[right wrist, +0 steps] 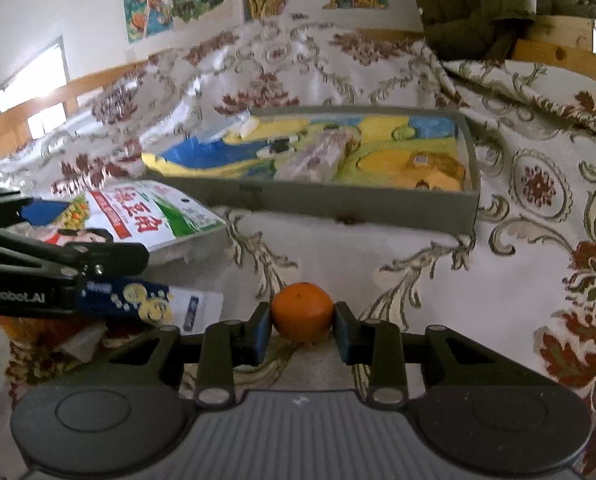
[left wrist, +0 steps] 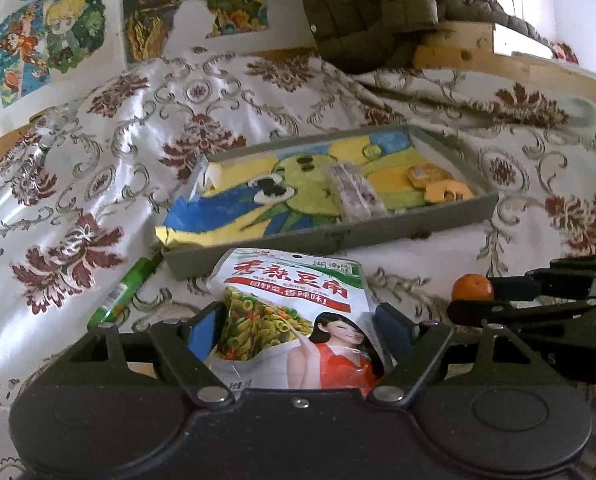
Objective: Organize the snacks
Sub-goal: 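Lower the bag into the tray with the left tool while the right tool releases the tangerine there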
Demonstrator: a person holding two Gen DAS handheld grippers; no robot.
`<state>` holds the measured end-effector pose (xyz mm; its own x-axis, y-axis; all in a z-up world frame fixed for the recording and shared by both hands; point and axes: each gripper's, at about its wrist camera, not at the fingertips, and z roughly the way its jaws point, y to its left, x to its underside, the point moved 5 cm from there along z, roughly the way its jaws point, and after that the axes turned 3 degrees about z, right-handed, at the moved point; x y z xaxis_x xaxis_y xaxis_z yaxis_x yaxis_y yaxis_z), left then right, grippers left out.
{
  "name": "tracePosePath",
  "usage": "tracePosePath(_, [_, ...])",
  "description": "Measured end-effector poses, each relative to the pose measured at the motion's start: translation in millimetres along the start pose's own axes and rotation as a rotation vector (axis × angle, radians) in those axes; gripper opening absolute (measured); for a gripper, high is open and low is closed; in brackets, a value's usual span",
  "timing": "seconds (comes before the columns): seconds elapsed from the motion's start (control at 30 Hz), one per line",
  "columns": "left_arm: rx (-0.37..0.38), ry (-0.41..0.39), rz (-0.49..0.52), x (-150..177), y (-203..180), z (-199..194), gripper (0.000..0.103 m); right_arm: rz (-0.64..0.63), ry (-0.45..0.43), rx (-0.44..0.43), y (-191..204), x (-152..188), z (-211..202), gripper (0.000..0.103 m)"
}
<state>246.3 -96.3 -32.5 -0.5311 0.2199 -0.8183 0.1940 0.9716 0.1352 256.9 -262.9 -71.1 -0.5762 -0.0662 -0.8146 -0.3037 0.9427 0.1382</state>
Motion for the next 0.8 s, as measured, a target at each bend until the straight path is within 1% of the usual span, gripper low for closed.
tracePosePath(0.23, [-0.013, -0.061, -0.017, -30.7, -3.6, 7.7, 0.082, 0.04, -0.134, 0.015, -9.9, -27.2, -8.1, 0.037])
tracePosePath(0.43, [-0.021, -0.08, -0.063, -66.2, -3.2, 31.9, 0.082, 0.087, -0.218, 0.038, -28.7, -52.9, 0.6, 0.037])
tracePosePath(0.6, [-0.045, -0.084, -0.095, -89.4, -2.4, 61.5, 0.082, 0.109, -0.247, 0.049, -44.5, -68.9, 17.5, 0.037])
tracePosePath(0.8, [-0.061, -0.039, -0.139, -99.9, -0.4, 101.5, 0.083, 0.123, -0.24, 0.055, -57.7, -77.0, 38.3, 0.037])
